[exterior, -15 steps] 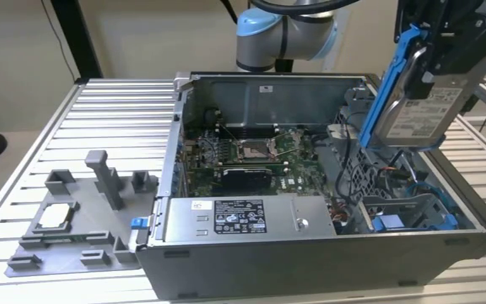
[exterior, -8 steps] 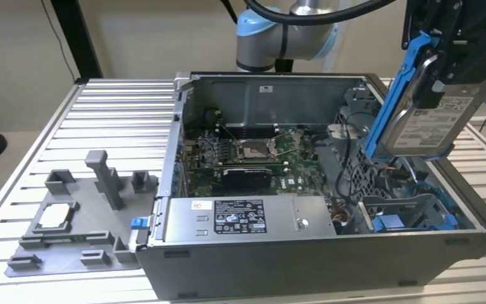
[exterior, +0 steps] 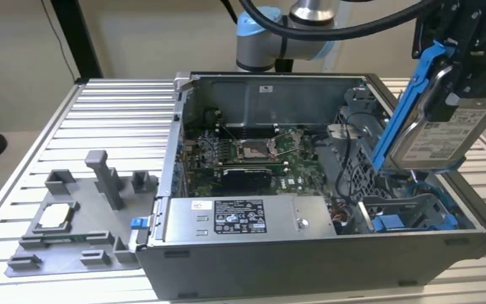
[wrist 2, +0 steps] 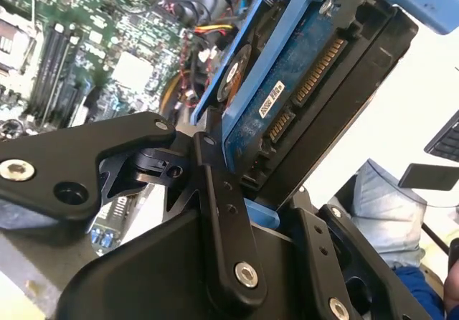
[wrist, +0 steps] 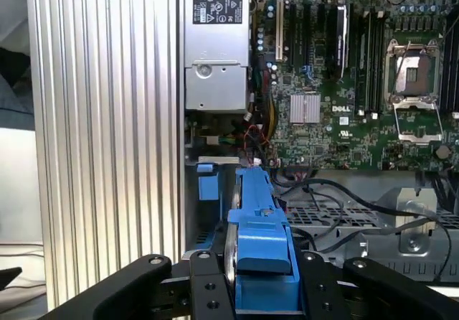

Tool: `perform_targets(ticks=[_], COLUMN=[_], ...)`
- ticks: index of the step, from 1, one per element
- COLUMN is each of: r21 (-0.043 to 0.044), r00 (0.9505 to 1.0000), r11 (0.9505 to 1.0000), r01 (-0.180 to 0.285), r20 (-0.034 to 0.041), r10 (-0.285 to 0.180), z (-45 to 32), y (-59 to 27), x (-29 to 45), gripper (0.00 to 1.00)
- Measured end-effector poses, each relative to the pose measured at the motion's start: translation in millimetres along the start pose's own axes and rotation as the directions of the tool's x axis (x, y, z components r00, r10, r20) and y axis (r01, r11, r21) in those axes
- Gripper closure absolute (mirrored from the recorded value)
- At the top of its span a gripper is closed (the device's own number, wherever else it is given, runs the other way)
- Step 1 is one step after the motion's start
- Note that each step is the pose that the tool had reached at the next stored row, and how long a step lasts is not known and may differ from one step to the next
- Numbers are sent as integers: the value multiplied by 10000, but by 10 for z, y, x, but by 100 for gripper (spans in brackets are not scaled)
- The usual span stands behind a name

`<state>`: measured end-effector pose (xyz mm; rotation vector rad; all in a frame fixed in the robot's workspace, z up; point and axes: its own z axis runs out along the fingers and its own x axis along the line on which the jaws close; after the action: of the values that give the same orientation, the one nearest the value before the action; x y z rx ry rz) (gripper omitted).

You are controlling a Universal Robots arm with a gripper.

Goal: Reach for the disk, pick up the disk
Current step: 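Pick up the disk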

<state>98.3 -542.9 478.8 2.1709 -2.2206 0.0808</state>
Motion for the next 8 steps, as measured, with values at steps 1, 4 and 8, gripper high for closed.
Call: perform_targets(ticks=[1, 4, 8], r21=[-2, -8, -17], r00=[10000, 10000, 10000], r11=[10000, 10000, 10000], r01=[1, 5, 10], r20=[-1, 0, -1], r10=[-1, -5, -10], z=[1, 7, 14], y=[-1, -2, -5], x=[28, 112, 225], gripper=[100, 100, 100])
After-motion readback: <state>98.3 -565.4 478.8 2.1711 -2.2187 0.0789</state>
